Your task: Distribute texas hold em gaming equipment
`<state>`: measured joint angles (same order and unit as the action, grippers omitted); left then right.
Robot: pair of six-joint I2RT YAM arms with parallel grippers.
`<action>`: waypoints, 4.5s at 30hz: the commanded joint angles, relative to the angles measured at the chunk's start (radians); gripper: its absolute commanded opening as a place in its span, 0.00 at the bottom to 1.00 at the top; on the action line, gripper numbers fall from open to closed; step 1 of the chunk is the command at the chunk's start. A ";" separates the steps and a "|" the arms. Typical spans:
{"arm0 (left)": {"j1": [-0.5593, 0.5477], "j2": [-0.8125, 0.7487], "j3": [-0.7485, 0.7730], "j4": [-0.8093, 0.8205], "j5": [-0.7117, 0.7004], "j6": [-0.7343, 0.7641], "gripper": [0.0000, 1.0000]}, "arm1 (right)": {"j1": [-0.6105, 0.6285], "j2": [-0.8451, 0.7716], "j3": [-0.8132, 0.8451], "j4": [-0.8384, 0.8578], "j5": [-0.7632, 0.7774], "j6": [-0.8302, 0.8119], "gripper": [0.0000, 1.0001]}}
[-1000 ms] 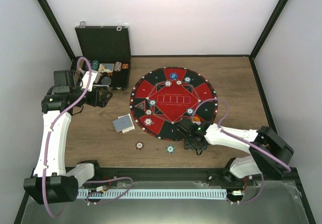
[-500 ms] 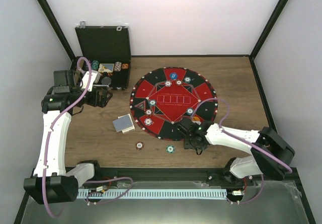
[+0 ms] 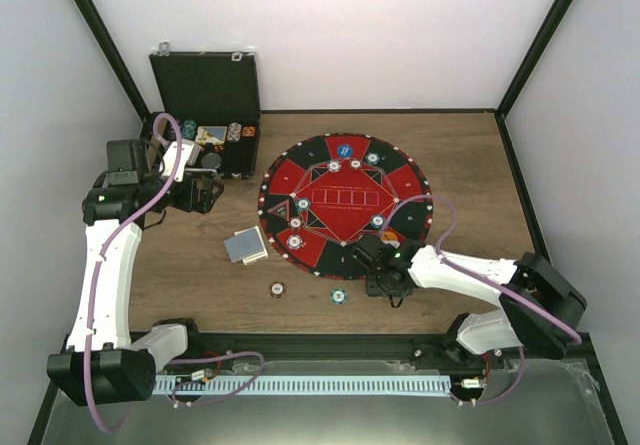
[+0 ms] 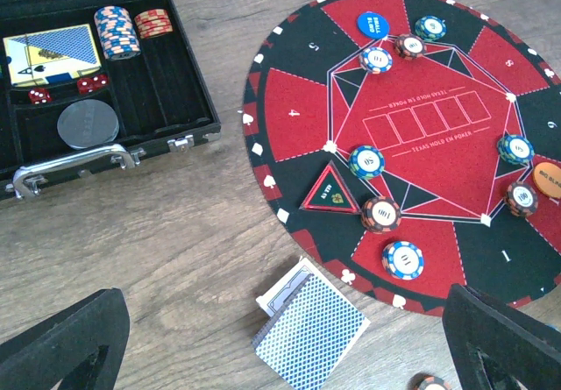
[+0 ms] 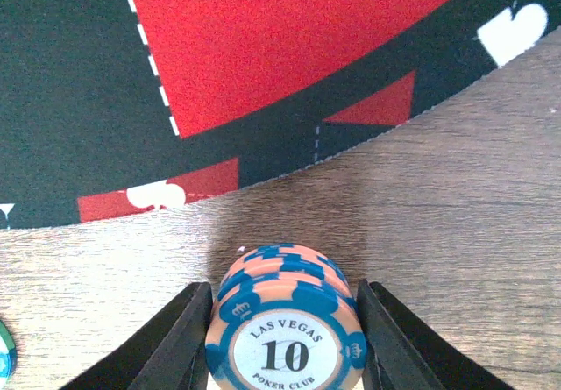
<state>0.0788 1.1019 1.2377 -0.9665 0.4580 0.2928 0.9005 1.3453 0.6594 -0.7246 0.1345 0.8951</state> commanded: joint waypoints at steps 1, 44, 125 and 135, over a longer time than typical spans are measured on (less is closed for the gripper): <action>0.006 -0.019 0.025 -0.010 0.019 0.010 1.00 | 0.009 -0.006 0.035 -0.020 0.011 0.006 0.35; 0.006 0.015 -0.043 -0.187 -0.043 0.385 1.00 | -0.557 0.459 0.494 0.152 0.024 -0.373 0.19; -0.190 0.282 -0.438 0.172 -0.164 0.812 1.00 | 0.090 0.112 0.287 0.294 -0.107 -0.132 0.95; -0.206 0.298 -0.445 0.190 -0.171 0.804 1.00 | 0.100 0.102 0.301 0.263 -0.102 -0.133 0.94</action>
<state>-0.1200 1.3922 0.8017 -0.7979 0.2737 1.0969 0.9909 1.4769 0.9104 -0.4385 0.0261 0.7677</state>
